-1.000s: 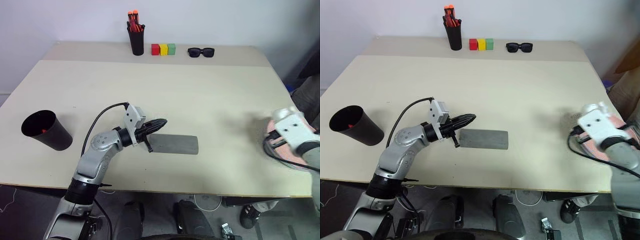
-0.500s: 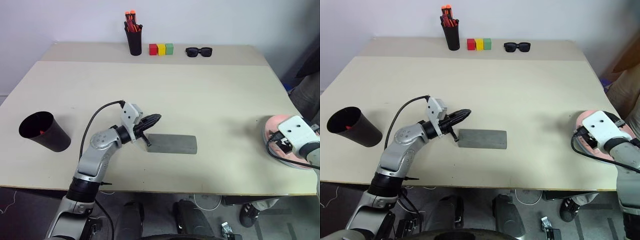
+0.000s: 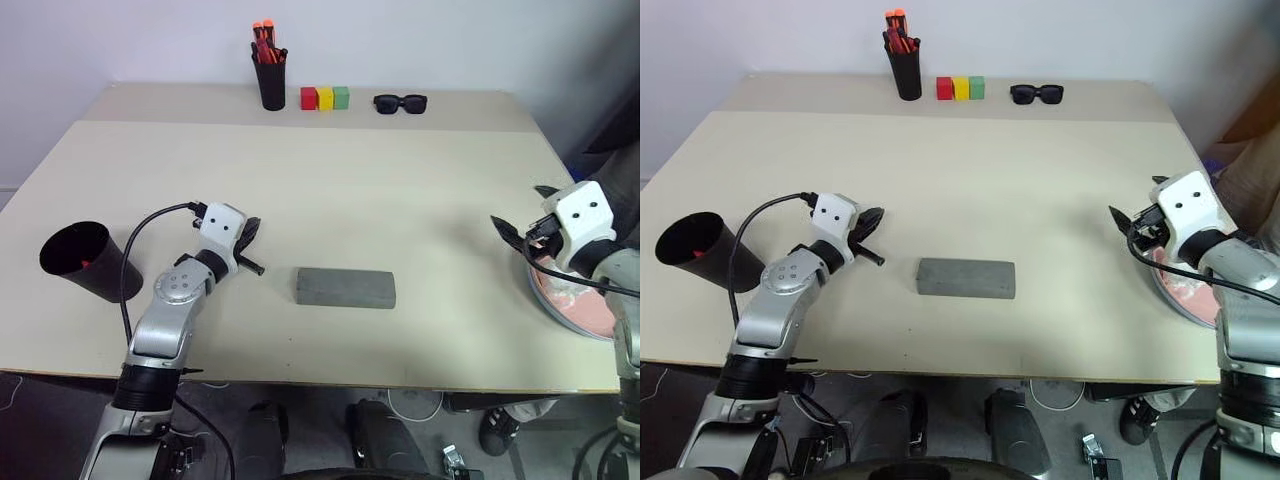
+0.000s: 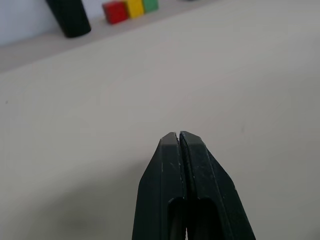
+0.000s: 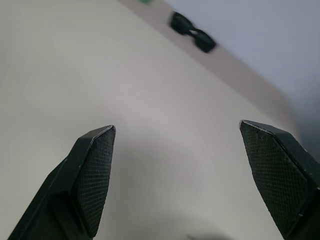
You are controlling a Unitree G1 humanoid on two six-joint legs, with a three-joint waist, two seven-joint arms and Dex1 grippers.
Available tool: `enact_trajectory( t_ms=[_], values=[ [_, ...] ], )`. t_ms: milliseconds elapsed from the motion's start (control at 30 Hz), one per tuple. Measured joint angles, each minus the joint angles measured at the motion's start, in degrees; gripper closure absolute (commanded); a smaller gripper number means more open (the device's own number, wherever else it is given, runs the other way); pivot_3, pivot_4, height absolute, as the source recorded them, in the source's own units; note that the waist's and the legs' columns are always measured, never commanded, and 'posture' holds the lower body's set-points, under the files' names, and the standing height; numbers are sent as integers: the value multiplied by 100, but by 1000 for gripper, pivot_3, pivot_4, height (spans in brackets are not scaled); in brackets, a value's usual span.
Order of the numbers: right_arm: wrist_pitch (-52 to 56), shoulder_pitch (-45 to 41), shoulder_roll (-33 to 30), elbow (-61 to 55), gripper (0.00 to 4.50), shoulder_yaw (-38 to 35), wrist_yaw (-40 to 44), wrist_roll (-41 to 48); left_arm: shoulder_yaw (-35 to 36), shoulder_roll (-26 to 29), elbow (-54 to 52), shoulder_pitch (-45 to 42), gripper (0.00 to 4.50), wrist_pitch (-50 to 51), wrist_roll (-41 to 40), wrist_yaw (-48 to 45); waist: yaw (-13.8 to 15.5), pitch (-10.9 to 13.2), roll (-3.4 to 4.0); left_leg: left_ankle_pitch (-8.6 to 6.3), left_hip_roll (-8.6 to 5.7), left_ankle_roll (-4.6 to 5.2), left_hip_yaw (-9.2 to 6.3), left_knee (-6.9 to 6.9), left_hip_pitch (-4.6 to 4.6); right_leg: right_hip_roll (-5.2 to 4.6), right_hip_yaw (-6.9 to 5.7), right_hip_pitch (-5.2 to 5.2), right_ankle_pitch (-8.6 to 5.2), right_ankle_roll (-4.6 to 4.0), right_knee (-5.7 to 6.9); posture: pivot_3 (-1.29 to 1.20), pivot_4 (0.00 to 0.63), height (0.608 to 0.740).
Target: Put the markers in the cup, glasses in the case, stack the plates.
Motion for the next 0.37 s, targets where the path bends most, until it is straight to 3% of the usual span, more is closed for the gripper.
enact_trajectory(
  t_ms=[367],
  values=[
    [100, -343, 44, 773, 475, 367, 799, 543, 25, -26, -842, 677, 4500, 450, 6, 172, -6, 0, 0, -1, 3, 1, 2, -1, 0, 0, 1, -2, 0, -1, 0, 0, 150, 732]
  ],
)
